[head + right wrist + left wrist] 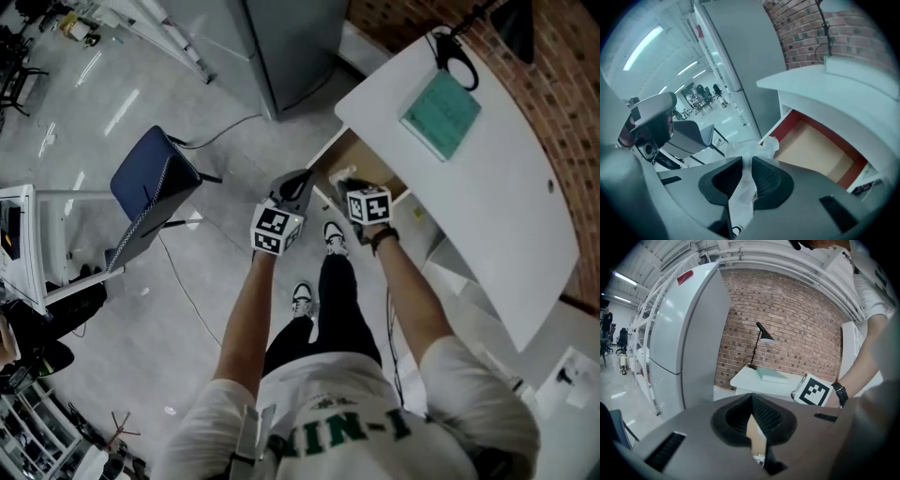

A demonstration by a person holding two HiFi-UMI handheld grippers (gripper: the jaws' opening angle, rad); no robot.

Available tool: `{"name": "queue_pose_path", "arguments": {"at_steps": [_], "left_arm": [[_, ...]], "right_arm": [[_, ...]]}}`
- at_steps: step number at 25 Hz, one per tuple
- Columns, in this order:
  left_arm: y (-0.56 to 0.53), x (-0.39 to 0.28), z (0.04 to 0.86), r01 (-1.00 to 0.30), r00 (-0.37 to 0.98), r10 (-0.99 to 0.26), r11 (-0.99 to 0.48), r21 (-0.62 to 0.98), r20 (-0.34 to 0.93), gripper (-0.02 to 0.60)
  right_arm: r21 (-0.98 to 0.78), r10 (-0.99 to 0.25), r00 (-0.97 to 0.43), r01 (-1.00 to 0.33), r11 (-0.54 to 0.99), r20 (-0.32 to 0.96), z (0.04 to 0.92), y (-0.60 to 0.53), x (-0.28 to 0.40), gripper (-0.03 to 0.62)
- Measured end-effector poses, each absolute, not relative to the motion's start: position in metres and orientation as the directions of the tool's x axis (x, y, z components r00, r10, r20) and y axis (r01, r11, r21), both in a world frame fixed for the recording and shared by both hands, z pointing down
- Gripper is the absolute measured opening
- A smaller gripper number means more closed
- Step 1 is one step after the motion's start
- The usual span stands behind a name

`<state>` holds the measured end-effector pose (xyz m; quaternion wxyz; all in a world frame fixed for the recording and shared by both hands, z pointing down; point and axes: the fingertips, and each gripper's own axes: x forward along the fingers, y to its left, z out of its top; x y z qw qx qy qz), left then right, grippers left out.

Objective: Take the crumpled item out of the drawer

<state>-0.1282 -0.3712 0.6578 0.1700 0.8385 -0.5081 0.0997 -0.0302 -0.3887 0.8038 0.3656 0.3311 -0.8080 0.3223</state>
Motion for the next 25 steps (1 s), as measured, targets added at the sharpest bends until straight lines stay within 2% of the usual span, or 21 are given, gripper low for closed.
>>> {"name": "queue_pose_path", "arguments": {"at_steps": [7, 16, 20, 25], "left_arm": [[-0.350, -0.116, 0.600, -0.891, 0.451, -0.829, -0.394, 0.227, 0.330, -0.005], [-0.309, -0.106, 0.524, -0.923, 0.385, -0.856, -0.365, 0.124, 0.344, -0.005], [-0.295, -0.109, 0.481, -0.938, 0.340, -0.886, -0.341, 0.054, 0.316, -0.005], [-0.274, -0.105, 0.432, -0.948, 0.295, -0.916, -0.316, -0.034, 0.272, -0.005]], "right_arm": [[-0.208, -0.454, -0.510, -0.799, 0.564, 0.731, 0.708, -0.383, -0.008, 0.061], [-0.113, -0.644, -0.501, -0.831, 0.544, 0.578, 0.588, -0.346, 0.028, 0.061], [-0.131, -0.724, -0.497, -0.856, 0.501, 0.478, 0.528, -0.332, 0.048, 0.061], [-0.064, -0.812, -0.465, -0.878, 0.475, 0.352, 0.471, -0.307, 0.067, 0.061]]}}
